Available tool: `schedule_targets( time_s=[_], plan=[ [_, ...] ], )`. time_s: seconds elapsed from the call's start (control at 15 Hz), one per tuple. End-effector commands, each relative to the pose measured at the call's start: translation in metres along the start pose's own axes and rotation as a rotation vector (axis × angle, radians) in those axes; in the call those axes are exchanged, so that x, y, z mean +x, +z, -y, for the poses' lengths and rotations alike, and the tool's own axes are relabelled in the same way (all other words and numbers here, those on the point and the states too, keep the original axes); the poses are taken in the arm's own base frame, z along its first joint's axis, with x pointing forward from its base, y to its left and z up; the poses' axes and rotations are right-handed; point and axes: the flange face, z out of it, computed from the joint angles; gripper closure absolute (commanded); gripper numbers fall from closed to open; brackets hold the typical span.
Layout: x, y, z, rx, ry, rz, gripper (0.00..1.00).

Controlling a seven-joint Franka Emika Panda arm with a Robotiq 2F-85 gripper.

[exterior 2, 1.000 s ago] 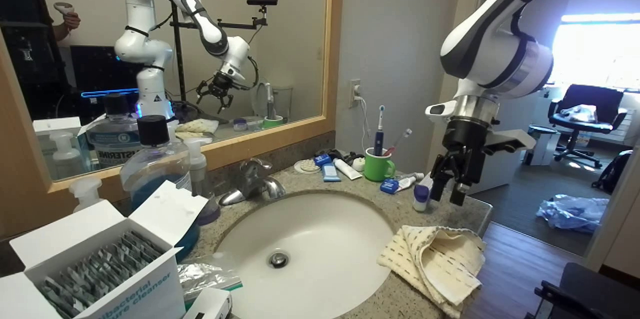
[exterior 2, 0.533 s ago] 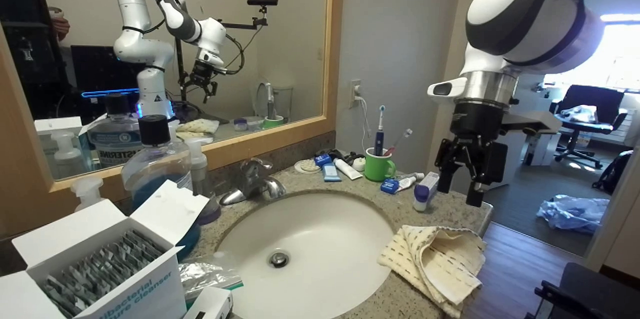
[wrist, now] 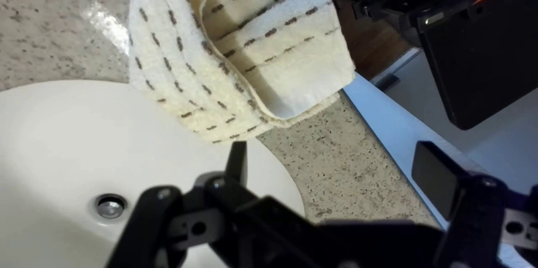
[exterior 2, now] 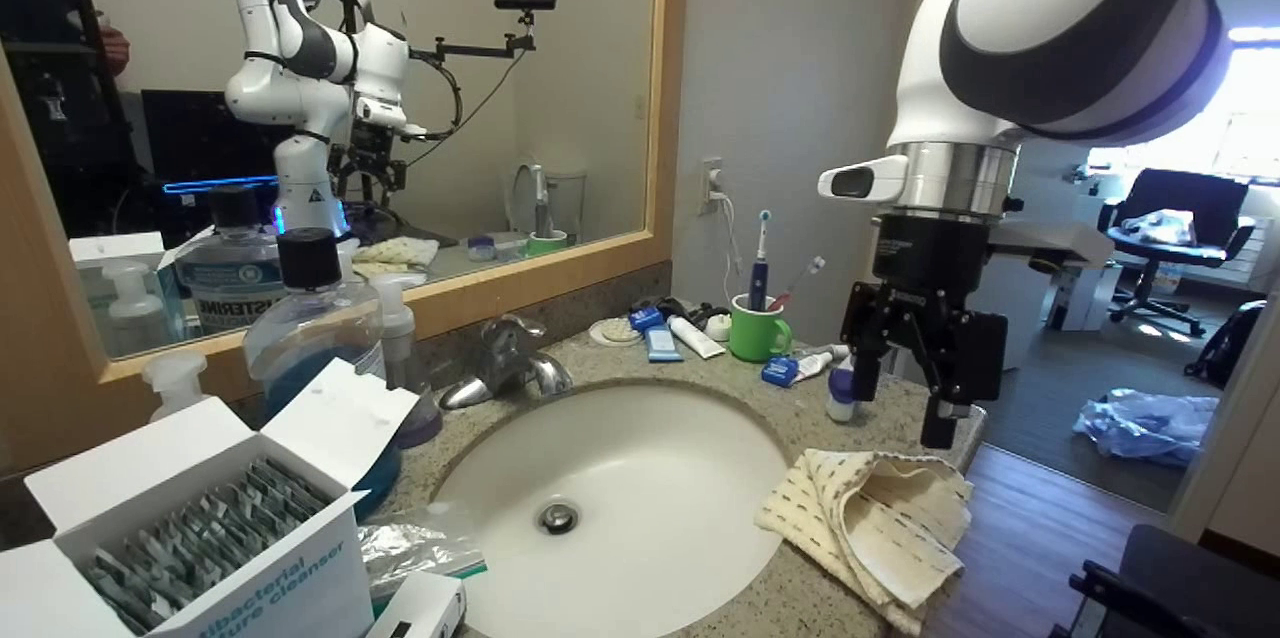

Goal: Unfold the towel once

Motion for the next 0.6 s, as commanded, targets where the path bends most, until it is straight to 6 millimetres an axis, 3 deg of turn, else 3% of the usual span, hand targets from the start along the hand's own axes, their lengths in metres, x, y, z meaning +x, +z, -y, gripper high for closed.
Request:
schedule_targets(
  time_s=[0.0, 0.27, 0.53],
  plan=[
    [0.004, 0.001, 0.003, -0.014, -0.006, 0.0, 0.0],
    [0.005, 0.0, 0.005, -0.024, -0.005, -0.004, 0.0],
    [0.009, 0.018, 0.009, -0.027, 0.0, 0.007, 0.0]
  ],
)
